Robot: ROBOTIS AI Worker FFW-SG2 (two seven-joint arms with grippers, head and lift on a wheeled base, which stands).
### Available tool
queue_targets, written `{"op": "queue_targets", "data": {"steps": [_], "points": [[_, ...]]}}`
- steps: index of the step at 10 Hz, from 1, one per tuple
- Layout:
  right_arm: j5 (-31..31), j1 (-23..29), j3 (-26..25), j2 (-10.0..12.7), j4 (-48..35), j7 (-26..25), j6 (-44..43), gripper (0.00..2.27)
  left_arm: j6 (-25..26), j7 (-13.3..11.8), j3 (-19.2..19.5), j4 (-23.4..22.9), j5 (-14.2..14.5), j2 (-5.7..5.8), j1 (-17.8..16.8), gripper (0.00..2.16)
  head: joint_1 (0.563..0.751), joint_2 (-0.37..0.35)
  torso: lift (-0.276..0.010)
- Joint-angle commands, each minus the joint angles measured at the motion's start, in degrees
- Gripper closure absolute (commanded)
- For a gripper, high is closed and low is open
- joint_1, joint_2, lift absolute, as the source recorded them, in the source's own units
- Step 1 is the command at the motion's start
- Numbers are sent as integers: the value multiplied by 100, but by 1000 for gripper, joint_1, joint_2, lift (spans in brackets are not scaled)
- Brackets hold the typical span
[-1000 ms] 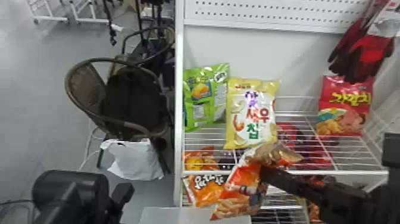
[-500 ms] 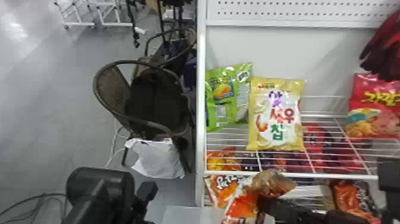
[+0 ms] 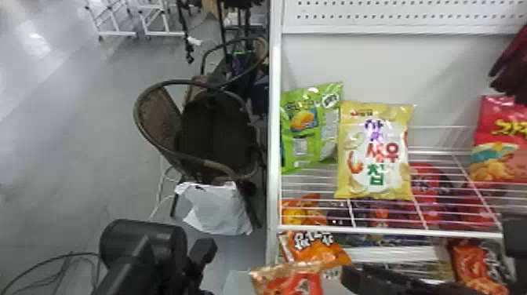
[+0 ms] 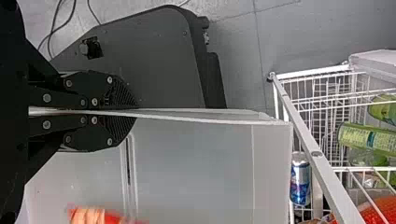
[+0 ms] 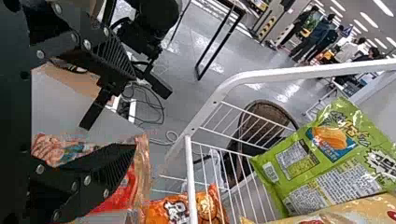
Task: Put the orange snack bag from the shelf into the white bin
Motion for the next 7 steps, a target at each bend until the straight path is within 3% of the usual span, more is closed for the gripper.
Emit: {"op": "queue_targets", "data": {"steps": [1,3,7], "points": [[0,11,-60,8,142,-16,47,63,24,5,-1,4,-13,-21,-2,2135,695,26,1],[79,2,-139,13,493,-139,-510,39,24,5,8,4,-13,-4,7,2135,695,8,1],[-150,2,-148,13,1275,-1115,-3305,76,24,23,17,21,-48,-65,7,2135,695,-76,1]]}}
